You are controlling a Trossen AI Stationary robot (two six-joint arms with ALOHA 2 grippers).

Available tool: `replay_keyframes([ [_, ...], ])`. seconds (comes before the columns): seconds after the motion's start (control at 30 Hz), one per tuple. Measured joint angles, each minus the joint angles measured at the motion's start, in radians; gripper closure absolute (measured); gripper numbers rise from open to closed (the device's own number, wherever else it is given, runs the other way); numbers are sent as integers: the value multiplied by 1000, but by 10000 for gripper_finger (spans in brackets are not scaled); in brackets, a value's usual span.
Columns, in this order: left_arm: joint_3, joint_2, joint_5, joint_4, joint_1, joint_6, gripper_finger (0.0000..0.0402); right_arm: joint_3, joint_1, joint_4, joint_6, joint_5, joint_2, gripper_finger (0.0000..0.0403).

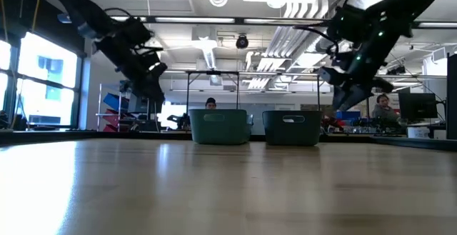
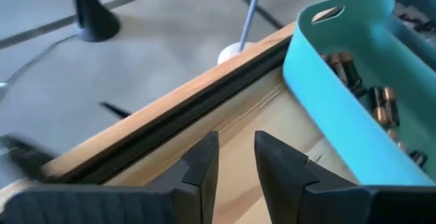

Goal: Sort batteries
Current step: Adjust the green bin

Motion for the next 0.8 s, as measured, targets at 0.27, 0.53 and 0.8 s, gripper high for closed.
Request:
replay_keyframes([
  [0.27,0,256,89,304,-17,-93,341,1,-310,262,-146,-247,163,348],
  [0.53,0,306,129,262,-28,-96,355,1,-340,512,-166,-395,337,399],
  [0.8,-58,296,119,248,-14,-101,358,1,-331,669,-170,-470,430,402],
])
